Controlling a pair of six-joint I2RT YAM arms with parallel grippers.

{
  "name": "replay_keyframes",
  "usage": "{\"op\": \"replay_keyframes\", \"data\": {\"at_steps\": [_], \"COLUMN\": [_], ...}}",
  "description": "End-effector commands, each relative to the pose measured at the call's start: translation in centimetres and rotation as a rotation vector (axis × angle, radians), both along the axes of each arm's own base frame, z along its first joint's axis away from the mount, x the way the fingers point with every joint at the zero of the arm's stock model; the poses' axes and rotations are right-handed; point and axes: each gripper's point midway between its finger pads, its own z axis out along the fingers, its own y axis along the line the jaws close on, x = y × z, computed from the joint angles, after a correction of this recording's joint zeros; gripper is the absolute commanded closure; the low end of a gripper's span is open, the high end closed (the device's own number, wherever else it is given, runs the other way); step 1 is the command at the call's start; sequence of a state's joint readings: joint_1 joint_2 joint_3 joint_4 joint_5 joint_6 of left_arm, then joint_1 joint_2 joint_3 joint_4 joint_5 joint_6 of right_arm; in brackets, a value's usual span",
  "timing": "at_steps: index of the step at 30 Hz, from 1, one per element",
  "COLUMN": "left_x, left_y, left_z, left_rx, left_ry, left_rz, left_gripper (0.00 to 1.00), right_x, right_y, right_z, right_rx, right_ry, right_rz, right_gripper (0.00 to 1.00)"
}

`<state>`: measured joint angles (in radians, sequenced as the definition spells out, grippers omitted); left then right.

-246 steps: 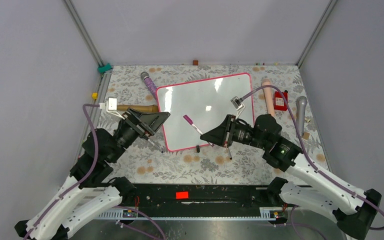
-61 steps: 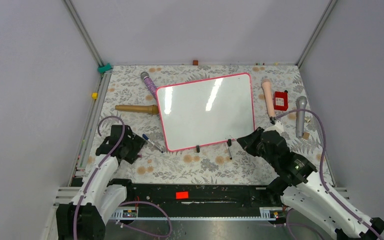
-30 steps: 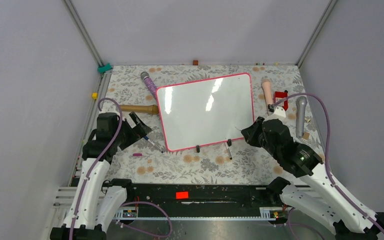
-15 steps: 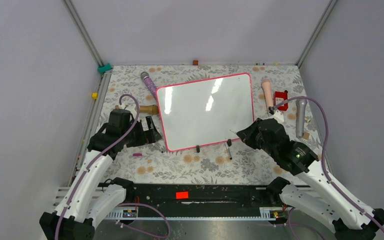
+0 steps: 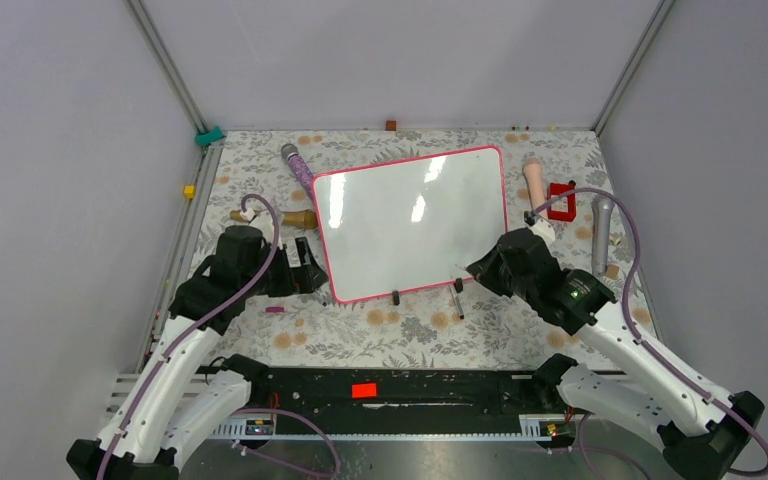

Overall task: Write a sentence on the whiteboard
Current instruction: Place the pen cap at the center of the board, then write a sentence on the whiteboard.

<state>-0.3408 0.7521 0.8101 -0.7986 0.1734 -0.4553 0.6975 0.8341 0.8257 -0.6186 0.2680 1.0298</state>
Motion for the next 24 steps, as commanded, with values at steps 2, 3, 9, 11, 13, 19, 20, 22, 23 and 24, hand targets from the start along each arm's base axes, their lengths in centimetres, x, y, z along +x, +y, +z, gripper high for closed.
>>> {"op": "replay_keyframes", "data": {"at_steps": [2,3,9,11,13,19,20,22,23,24], "left_x": [1.0,0.9,0.8,0.7,0.7,0.7,0.7,0.7,0.7,0.7], "left_y": [0.0,0.0,-0.3,-0.4,-0.4,-0.7,-0.7,-0.8,-0.8,-0.8], "left_z": [1.6,1.6,1.9,1.9,2.0,1.8,1.8,1.9,1.9,1.9], "left_rx": [-0.012,-0.015,-0.028,-0.032,-0.033,-0.039,-0.039,-0.042,-0.044,-0.044], "left_ry": [-0.104,-0.107,-0.120,-0.120,-0.125,-0.113,-0.115,-0.122,-0.121,-0.120], "left_rz": [0.002,0.000,-0.013,-0.019,-0.020,-0.038,-0.039,-0.042,-0.045,-0.047], "left_gripper": [0.01,0.01,0.01,0.01,0.01,0.01,0.01,0.01,0.01,0.01], "right_x": [0.3,0.1,-0.8,-0.8,-0.6,0.9,1.3,2.3,2.7,3.2], "right_y": [-0.2,-0.3,-1.0,-1.2,-1.4,-0.1,0.1,0.8,1.1,1.4], "right_z": [2.3,2.4,2.0,1.5,1.0,1.1,1.4,2.4,2.9,3.4], "right_rx": [-0.027,-0.040,-0.054,-0.058,-0.075,-0.130,-0.140,-0.157,-0.171,-0.181], "right_ry": [-0.006,0.003,0.007,-0.016,-0.042,-0.122,-0.144,-0.204,-0.229,-0.252], "right_rz": [0.009,0.011,0.028,0.031,0.042,0.144,0.159,0.195,0.213,0.231], "right_gripper": [1.00,1.00,1.00,1.00,1.00,1.00,1.00,1.00,1.00,1.00]}}
